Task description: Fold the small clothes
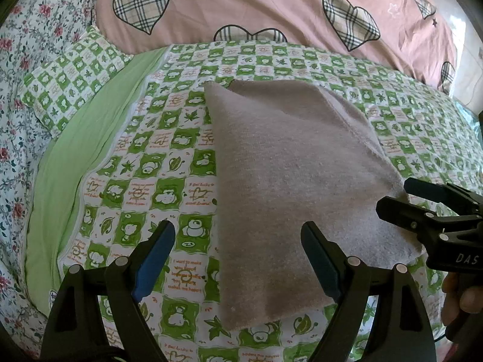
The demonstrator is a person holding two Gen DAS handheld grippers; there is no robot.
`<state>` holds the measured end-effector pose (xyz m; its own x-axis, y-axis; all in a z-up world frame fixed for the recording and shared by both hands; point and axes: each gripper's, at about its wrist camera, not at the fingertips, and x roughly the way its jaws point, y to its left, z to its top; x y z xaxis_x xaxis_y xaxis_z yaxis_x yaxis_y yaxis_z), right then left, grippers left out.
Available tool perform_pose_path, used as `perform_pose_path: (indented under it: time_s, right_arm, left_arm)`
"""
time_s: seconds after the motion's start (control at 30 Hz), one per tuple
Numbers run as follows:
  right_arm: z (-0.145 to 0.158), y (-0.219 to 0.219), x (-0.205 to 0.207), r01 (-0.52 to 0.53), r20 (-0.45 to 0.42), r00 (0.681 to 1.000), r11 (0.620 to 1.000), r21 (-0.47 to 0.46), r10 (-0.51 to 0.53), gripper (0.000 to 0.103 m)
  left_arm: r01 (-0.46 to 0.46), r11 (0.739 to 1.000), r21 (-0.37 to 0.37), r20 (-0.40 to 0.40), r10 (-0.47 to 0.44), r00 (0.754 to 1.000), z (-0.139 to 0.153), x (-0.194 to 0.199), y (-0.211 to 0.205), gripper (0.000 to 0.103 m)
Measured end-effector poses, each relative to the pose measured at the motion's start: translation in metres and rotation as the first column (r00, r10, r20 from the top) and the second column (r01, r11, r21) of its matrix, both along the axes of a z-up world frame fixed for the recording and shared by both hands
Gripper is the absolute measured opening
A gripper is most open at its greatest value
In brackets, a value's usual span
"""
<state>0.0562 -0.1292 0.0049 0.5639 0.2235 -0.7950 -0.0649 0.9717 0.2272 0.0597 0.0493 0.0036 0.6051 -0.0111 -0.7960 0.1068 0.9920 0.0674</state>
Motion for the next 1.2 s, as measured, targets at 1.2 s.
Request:
perform_pose_path:
  time_s: [1.2]
  right_arm:
    - [0.0028, 0.0011, -0.0008, 0.000, 0.002, 1.000, 1.000, 0.004, 0.000, 0.086]
  left_arm:
    - [0.005, 1.000, -0.008, 0.006, -0.005, 1.000, 0.0037, -0.0017, -0.0045, 0.086]
